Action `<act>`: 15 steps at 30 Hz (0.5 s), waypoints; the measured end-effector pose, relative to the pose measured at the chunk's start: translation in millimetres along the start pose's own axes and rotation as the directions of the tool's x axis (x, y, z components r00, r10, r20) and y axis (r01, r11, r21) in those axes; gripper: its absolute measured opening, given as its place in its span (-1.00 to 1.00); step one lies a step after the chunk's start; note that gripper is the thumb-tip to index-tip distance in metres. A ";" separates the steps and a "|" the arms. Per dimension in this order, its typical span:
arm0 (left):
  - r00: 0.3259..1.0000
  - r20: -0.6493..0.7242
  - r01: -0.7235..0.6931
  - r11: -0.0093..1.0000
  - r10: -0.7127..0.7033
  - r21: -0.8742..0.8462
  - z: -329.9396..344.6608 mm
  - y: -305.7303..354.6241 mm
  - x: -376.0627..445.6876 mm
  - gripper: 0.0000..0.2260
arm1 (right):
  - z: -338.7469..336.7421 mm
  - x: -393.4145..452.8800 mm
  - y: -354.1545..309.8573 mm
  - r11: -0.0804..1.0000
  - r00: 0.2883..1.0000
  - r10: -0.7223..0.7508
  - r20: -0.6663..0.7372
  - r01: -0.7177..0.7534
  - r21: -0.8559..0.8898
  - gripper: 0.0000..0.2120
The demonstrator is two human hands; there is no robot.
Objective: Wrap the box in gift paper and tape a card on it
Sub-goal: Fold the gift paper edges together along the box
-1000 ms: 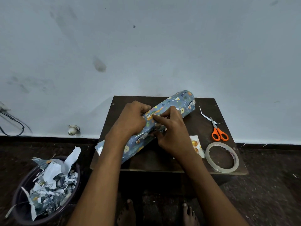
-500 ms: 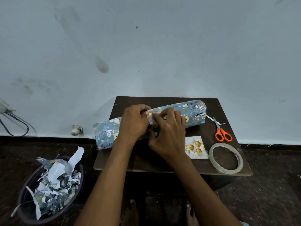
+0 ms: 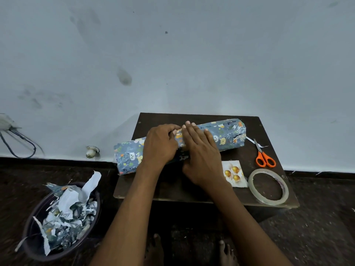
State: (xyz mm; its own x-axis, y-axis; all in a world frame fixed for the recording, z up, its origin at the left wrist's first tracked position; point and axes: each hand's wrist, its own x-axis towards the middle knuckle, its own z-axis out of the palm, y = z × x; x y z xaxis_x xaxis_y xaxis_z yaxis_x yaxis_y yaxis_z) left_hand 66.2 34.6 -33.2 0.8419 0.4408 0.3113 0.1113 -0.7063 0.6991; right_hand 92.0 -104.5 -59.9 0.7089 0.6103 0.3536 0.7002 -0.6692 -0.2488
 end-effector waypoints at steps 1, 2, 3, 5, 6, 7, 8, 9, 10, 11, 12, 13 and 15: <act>1.000 0.003 0.006 1.000 -0.006 0.008 0.0 -0.8 0.3 -0.78 | -1.4 1.1 3.5 1.000 1.000 0.009 0.006 -0.009 -0.003 -0.16; 1.000 0.004 0.013 1.000 -0.013 0.013 -0.2 -1.3 0.5 -0.78 | -3.1 2.2 7.6 1.000 1.000 0.019 0.007 -0.019 0.000 -0.15; 1.000 0.003 0.018 1.000 -0.019 0.014 -0.4 -1.4 0.4 -0.79 | -4.8 3.4 12.4 0.999 0.999 0.033 0.006 -0.033 0.004 -0.14; 1.000 0.000 0.023 1.000 -0.023 0.012 -0.9 -0.2 -0.6 -0.78 | -8.4 5.0 26.9 0.995 0.996 0.093 0.007 -0.093 0.027 -0.11; 1.000 0.001 0.025 1.000 -0.025 0.008 -1.5 0.2 -1.3 -0.78 | -9.5 4.7 35.7 0.990 0.991 0.134 0.019 -0.134 0.036 -0.10; 1.000 0.003 0.031 1.000 -0.031 0.002 -1.8 0.2 -1.7 -0.78 | -9.9 3.5 44.8 0.985 0.985 0.171 0.036 -0.172 0.030 -0.10; 0.999 0.008 0.037 0.999 -0.037 -0.002 -2.0 0.0 -1.7 -0.78 | -10.0 1.5 52.9 0.981 0.979 0.196 0.050 -0.196 0.009 -0.11; 0.999 0.012 0.044 0.999 -0.044 -0.001 -2.0 -0.8 -1.2 -0.78 | -9.6 -0.8 58.9 0.979 0.978 0.203 0.056 -0.202 -0.019 -0.12; 0.999 0.015 0.049 0.999 -0.049 0.003 -1.9 -2.2 -0.6 -0.78 | -8.8 -2.7 62.7 0.980 0.979 0.197 0.053 -0.195 -0.043 -0.12; 0.999 0.016 0.051 0.999 -0.052 0.006 -1.3 -3.3 0.1 -0.78 | -8.7 -3.8 65.4 0.981 0.981 0.188 0.043 -0.185 -0.061 -0.11; 0.998 0.017 0.054 0.999 -0.054 0.005 -0.5 -3.5 0.7 -0.78 | -8.9 -4.1 66.8 0.982 0.983 0.180 0.026 -0.177 -0.072 -0.10; 0.998 0.021 0.057 0.998 -0.057 0.006 -0.3 -2.9 0.8 -0.77 | -9.8 -3.3 66.2 0.982 0.985 0.172 0.002 -0.171 -0.078 -0.07; 0.998 0.032 0.055 0.998 -0.055 0.018 -0.6 -0.2 1.2 -0.77 | -14.4 -0.5 60.4 0.984 0.987 0.149 -0.054 -0.153 -0.088 -0.04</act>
State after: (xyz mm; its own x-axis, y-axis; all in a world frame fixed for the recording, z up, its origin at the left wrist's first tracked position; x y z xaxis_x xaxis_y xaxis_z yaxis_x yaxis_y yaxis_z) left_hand 66.8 35.6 -32.6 0.8512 0.4609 0.2512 0.1667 -0.6911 0.7033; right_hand 132.8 -151.3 -62.2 0.7995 0.4802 0.3608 0.5732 -0.7894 -0.2197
